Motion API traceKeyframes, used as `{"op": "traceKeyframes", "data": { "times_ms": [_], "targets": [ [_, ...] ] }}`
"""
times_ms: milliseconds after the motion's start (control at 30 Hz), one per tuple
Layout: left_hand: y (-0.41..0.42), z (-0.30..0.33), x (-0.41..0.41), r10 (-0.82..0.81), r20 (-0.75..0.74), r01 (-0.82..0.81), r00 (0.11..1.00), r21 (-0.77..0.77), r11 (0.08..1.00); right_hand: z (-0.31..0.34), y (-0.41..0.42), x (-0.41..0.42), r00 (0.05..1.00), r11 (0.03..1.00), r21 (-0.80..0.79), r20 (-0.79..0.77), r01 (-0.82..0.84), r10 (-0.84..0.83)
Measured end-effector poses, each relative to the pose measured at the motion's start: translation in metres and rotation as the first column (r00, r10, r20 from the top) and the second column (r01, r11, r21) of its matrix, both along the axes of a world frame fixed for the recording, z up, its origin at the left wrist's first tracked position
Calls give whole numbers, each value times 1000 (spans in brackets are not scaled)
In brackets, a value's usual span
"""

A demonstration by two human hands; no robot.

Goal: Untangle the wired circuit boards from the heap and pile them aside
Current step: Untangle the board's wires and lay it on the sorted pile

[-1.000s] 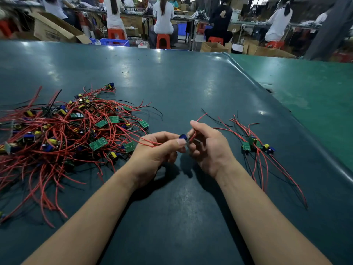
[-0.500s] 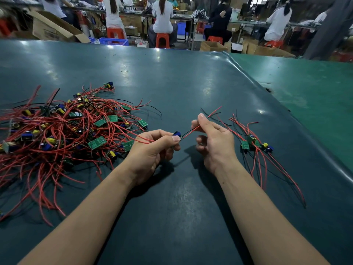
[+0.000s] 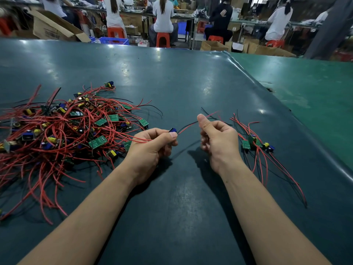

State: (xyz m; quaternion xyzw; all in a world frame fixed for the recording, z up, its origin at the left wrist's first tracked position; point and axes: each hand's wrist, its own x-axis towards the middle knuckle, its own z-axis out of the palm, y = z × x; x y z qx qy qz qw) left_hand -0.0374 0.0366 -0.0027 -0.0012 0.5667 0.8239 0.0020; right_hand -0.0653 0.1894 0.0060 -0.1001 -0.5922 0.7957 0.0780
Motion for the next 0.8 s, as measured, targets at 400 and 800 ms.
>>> {"op": "traceKeyframes", "data": {
  "times_ms": [400,800],
  "targets": [
    [-1,1,0,-17,14,17,1000,15,1000,-1,0,3,987,976,146,7,-162,163],
    [0,-1,0,-14,27,16,1000,-53,998,-10,-9,9,928,736,614,-368,285,-52]
  ]
}}
